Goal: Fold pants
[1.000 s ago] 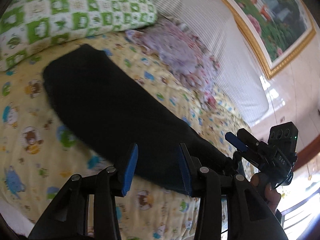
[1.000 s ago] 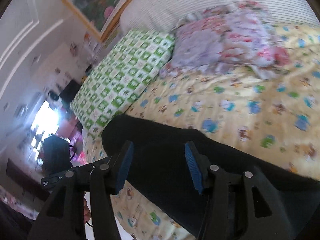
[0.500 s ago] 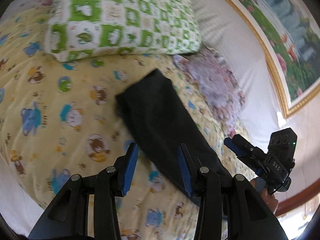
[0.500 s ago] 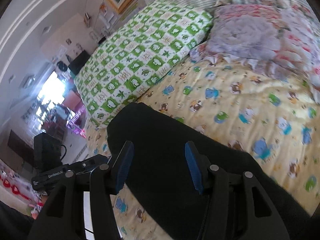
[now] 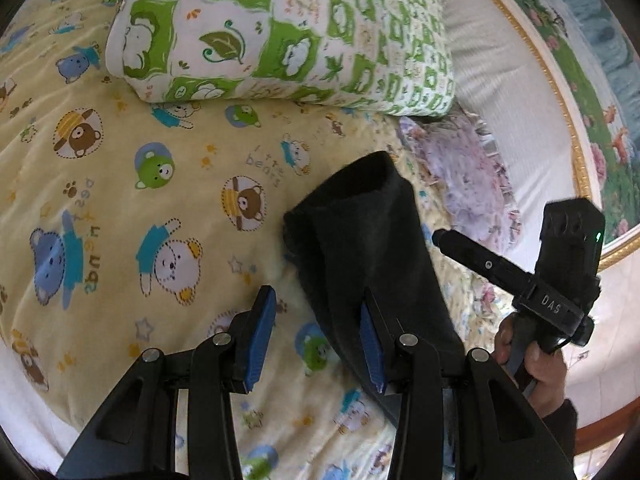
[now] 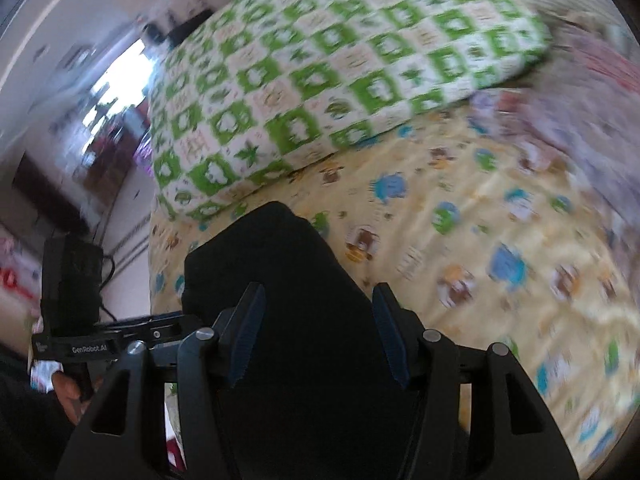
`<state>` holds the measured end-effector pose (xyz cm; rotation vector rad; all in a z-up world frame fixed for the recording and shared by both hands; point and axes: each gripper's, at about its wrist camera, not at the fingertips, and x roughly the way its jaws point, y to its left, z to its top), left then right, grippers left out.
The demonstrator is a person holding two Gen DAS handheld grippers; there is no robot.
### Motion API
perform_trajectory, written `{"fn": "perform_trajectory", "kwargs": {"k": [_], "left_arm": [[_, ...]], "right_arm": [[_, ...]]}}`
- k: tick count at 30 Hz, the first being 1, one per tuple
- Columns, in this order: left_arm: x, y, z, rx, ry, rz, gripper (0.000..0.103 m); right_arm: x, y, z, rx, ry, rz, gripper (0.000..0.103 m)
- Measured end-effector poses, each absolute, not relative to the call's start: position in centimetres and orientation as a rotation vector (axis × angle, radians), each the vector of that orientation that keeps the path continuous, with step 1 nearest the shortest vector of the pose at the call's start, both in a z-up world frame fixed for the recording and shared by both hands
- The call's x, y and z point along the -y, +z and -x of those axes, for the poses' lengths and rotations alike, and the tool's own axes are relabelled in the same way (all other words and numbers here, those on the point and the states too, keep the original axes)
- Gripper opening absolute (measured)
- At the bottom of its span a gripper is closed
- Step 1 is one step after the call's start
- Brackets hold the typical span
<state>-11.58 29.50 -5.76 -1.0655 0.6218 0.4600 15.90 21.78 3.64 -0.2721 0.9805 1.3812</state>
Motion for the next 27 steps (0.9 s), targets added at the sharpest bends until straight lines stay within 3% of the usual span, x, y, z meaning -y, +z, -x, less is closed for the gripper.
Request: {"fn": "perform_trajectory", "kwargs": {"k": [9, 10, 12, 17, 18, 27], "left_arm": [[-30.4, -6.3, 9.7, -0.619, 0.487, 1.066, 0.041], [-30.4, -6.3, 9.4, -0.614, 0.488, 1.064, 0.041], [-30.4, -6.3, 8.9, -0.612, 0.485, 1.048, 0.030], [-29.7, -4.8, 8.5, -0.591, 0.470, 1.005, 0.024], [-29.4, -4.4, 8.5, -0.583, 0.461, 1.001, 0.024], [-25.7, 0.4, 7.7, -0.528, 0.369, 0.929, 0.022]], "right_arm": [[-26.3, 1.9, -17.8, -1.073, 1.477, 0.342, 0.056], [-26.6, 1.8, -17.9, -1.077, 1.487, 0.346, 0.050], [-27.2, 1.5, -17.9, -1.094, 1.503, 0.343, 0.034], [-25.8, 2.5, -17.5, -1.054, 1.502, 0.291, 0.019], [-25.1, 3.0, -17.6, -1.046, 1.497, 0.269, 0.009], [-18.6, 6.5, -17.6, -0.973, 1.487, 0.125, 0.006]]}}
